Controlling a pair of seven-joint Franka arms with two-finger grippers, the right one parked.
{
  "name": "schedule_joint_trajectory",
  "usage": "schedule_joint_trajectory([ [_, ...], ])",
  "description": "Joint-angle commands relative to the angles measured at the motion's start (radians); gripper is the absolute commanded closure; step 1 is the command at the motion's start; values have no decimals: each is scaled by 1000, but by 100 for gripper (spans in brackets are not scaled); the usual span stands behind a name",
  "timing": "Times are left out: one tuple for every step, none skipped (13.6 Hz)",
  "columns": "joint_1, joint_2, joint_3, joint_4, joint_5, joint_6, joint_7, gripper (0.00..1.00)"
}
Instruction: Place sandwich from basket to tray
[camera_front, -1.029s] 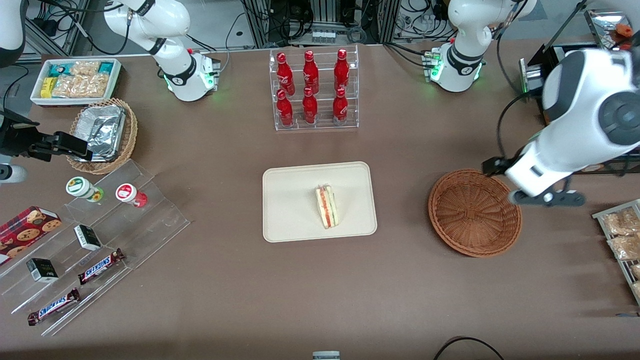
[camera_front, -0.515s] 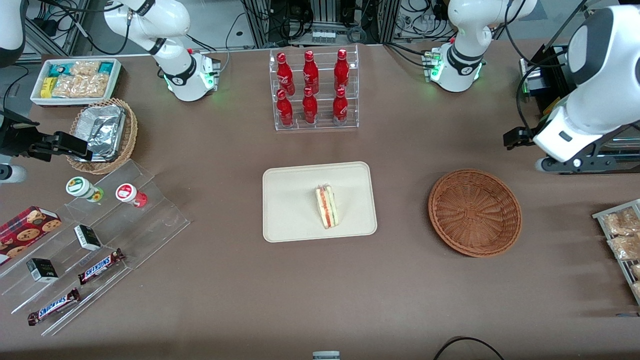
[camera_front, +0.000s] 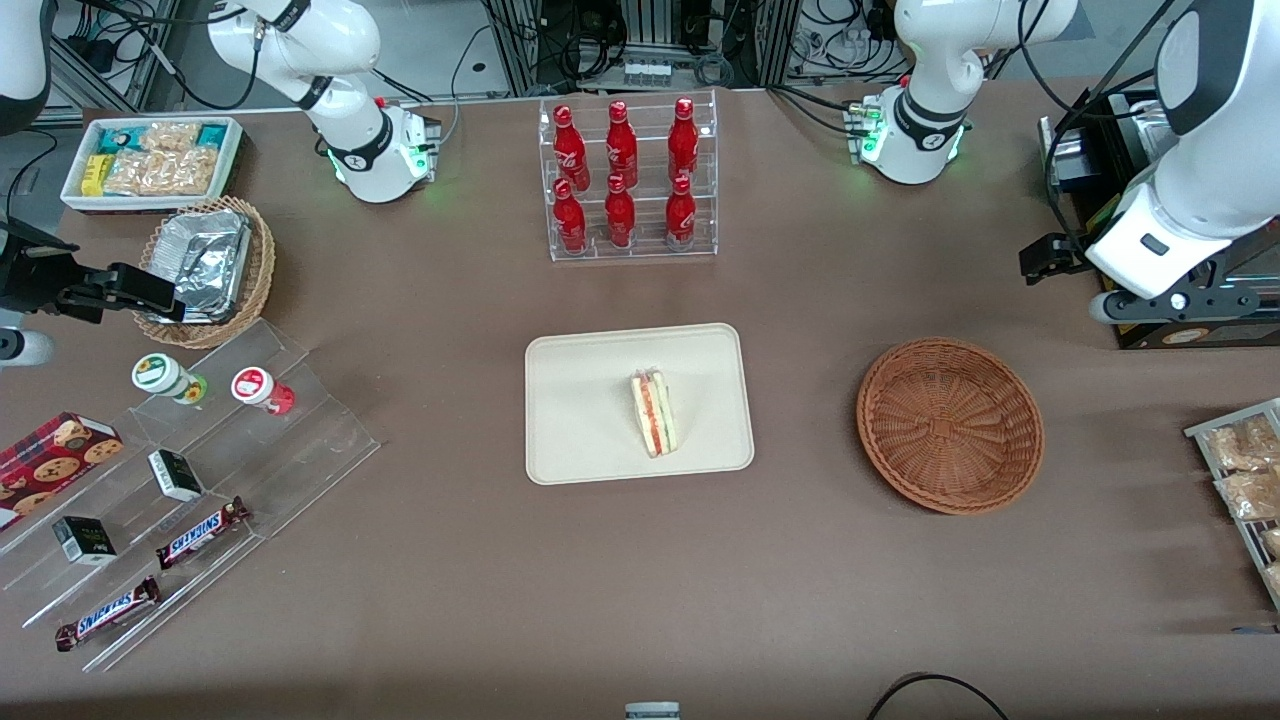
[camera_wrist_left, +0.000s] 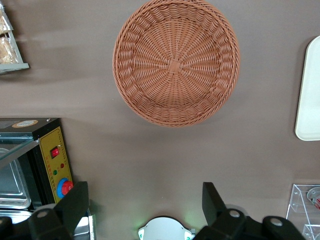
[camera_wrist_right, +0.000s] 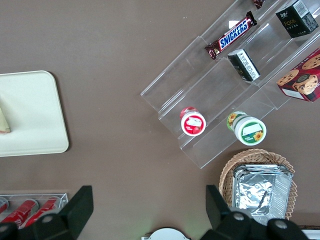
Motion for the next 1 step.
schedule_joint_trajectory([
  [-42,-16,41,4,-13,-22,9,0],
])
